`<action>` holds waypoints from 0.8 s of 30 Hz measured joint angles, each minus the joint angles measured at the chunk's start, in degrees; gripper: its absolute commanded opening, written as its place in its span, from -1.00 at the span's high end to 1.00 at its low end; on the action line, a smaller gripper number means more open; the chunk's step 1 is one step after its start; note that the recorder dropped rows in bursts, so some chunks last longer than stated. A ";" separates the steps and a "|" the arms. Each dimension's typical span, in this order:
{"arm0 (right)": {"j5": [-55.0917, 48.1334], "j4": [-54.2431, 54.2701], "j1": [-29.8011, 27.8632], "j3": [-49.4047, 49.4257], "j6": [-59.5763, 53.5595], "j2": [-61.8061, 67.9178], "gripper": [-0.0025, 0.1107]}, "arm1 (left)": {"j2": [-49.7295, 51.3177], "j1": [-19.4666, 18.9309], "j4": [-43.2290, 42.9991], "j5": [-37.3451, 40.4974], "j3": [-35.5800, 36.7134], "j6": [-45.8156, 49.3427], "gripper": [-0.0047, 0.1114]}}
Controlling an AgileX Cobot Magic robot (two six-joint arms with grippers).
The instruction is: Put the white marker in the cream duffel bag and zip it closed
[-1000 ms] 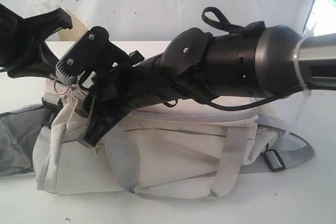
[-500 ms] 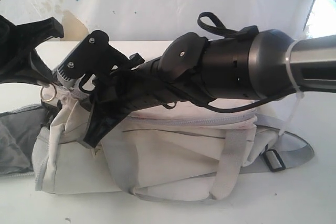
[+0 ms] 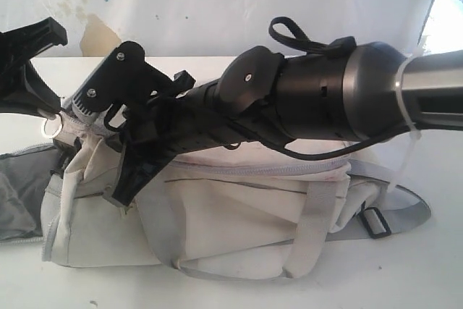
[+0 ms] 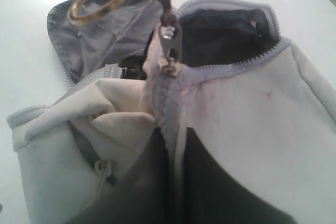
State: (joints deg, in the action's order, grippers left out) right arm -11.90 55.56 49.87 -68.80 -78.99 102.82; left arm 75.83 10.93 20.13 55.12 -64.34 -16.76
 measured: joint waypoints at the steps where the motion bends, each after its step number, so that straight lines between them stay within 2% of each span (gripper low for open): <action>1: 0.23 0.00 0.15 0.06 0.00 0.00 0.96 | 0.02 -0.30 0.51 -0.10 0.08 0.68 0.92; 10: 1.43 -0.12 0.15 0.62 0.00 -0.24 0.96 | 0.12 -1.19 9.49 -5.30 0.46 14.11 0.92; 19: 2.89 -0.01 0.15 2.55 0.00 -0.83 0.96 | -0.46 -1.36 9.13 -5.47 0.45 15.28 0.92; 24: 3.22 -0.01 0.42 2.68 0.00 -1.53 0.96 | -1.77 -1.36 3.80 -2.76 -1.80 11.61 0.92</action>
State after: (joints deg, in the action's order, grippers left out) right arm -8.68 55.55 50.29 -66.11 -78.99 101.29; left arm 74.06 9.58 23.93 52.37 -66.14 -5.15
